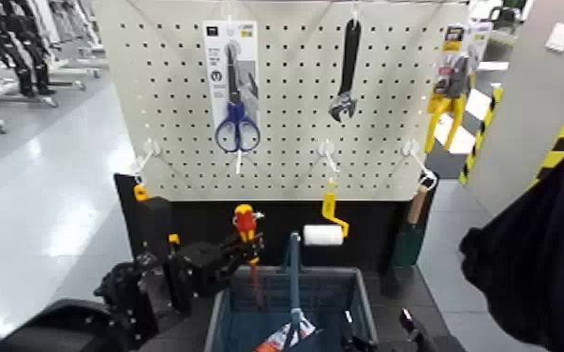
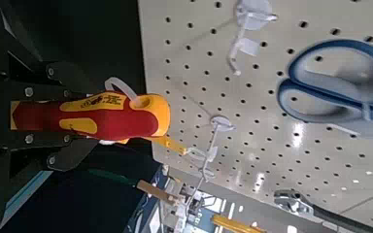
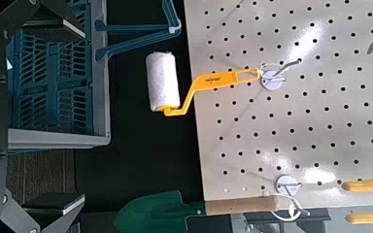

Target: Put the red screwdriver into the crate.

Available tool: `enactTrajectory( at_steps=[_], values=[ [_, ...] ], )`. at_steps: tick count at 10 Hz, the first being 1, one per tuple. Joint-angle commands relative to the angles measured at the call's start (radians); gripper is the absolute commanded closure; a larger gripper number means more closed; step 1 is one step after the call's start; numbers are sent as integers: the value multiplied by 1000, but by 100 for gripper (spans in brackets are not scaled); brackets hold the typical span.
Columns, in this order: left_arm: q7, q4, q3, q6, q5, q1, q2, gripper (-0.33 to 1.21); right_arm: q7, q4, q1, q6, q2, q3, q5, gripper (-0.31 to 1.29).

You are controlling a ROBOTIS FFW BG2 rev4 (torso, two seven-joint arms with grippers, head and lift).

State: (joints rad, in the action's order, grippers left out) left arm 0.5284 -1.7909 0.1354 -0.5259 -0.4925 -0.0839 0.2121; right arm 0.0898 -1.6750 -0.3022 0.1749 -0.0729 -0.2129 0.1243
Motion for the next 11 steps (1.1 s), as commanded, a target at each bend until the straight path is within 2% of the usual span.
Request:
enactTrajectory(
  at_steps=[1,4,7,8,9,11],
  values=[
    [7,94,15,26,-47,7,-2,115,-1,0,0,0,-1,-2,0,14],
    [7,200,32,44,-103,1,-14,114,-1,1,0,5,1,-3,3,14],
    [-18,209,36,6,-138,-7,-14,107,-1,4,0,8,1,-3,8,14],
    [-21,209,35,-2,-141,-8,-14,88,-1,4,0,8,1,-3,8,14],
    [-38,209,36,-9,-153,-7,-14,81,-1,4,0,9,1,-3,9,14],
    [-61,197,30,-5,-178,-2,-14,28,-1,4,-2,9,1,-3,11,14]
  ],
)
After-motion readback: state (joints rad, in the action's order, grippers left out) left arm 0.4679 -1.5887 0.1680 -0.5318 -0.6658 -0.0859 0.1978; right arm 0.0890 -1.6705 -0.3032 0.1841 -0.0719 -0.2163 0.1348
